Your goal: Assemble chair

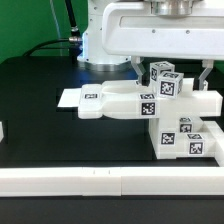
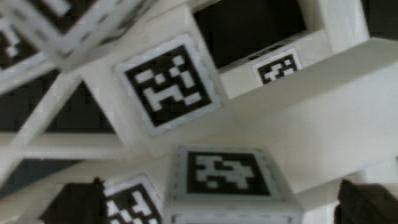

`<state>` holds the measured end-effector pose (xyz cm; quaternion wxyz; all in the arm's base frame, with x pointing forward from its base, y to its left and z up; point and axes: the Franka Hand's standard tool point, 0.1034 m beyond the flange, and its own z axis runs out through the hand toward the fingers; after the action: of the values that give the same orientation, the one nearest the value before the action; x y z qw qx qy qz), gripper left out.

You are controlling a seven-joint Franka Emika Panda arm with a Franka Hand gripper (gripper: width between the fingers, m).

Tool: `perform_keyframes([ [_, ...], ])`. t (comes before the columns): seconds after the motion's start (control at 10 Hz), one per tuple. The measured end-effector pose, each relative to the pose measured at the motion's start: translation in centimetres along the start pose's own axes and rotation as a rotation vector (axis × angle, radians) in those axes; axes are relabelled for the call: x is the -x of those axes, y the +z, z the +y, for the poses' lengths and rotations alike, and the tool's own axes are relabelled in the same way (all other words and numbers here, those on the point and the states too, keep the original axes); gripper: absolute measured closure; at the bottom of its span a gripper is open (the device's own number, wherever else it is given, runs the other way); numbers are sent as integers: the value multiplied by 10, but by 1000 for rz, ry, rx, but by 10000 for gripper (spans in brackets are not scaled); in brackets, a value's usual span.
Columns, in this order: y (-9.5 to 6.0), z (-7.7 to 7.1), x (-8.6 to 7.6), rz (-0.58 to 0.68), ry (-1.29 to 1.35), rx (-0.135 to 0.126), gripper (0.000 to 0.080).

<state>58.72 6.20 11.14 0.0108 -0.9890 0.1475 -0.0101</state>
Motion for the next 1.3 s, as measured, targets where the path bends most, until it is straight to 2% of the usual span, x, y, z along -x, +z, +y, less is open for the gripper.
perform_keyframes([
  [0.1,0,1,0,0,-22,-1,151],
  [0.3,0,0,0,0,-19,-1,414],
  [0.4,0,1,0,0,-19,-1,519],
  [0.8,0,0,0,-1,62,-2,518],
  [1.3,3,-3,2,3,650,-46,519],
])
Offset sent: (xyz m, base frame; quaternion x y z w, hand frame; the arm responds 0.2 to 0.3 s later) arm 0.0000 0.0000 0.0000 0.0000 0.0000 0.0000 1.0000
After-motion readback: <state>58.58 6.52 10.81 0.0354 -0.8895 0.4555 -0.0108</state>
